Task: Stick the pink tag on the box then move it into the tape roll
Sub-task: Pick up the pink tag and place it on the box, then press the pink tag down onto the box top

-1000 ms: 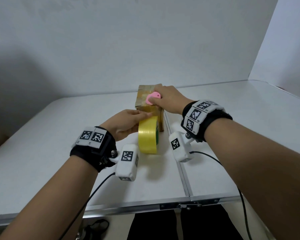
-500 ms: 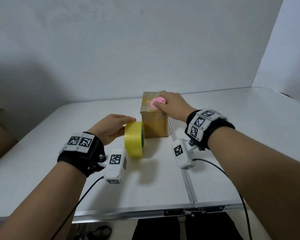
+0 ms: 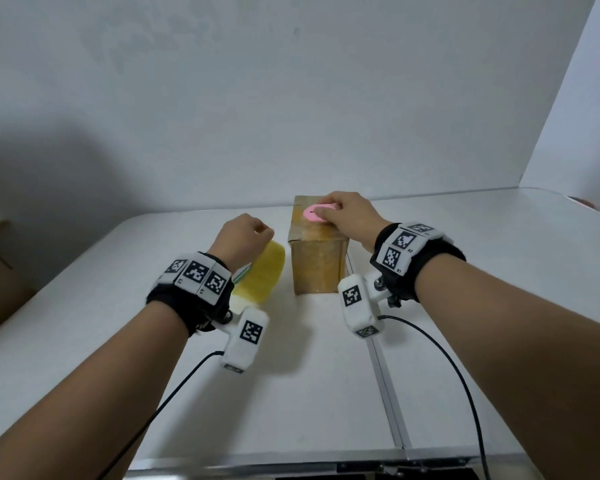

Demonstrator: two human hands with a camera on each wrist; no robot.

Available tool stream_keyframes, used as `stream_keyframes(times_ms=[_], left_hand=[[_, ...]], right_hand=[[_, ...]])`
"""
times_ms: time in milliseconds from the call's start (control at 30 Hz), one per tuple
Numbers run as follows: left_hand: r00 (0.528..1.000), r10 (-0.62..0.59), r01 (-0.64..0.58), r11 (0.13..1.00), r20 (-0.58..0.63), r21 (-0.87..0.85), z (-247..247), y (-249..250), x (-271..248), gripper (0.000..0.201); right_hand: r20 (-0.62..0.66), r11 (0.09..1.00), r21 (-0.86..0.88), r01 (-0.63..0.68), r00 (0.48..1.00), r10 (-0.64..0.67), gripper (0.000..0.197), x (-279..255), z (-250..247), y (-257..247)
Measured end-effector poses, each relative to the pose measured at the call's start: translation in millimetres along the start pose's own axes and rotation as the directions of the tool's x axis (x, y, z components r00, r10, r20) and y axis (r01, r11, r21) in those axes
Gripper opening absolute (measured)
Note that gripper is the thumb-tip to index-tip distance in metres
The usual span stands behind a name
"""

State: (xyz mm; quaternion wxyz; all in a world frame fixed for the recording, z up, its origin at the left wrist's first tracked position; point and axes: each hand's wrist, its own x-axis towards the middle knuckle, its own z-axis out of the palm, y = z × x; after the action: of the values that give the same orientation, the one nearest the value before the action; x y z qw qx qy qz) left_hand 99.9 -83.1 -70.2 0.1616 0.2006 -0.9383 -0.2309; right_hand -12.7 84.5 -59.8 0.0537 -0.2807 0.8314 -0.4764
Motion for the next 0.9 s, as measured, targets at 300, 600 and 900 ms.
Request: stream_keyframes(times_ms=[300,600,900], left_hand=[[0.994,-0.027,0.008,0.982,0.103,0.188,18.6,20.1,9.6,0.069],[0.994,-0.04,0.024,0.988,0.102,0.152,26.7,16.2,8.4,0.077],[0.993,-0.051,0.037,0.992,0.109,0.12,30.3,15.4,7.0,0.084]], right_hand=[[-0.105,0.975,0.22,-0.036,0.993,0.061,0.05,1.5,1.4,34.9],[0.314,0.915,0.308,-0.26,0.936,0.16,0.083,-34.1,-6.2,77.2],[0.176,0.966,0.192,-0.174,0.974,0.141,0.074,-34.1,3.9,59.3]])
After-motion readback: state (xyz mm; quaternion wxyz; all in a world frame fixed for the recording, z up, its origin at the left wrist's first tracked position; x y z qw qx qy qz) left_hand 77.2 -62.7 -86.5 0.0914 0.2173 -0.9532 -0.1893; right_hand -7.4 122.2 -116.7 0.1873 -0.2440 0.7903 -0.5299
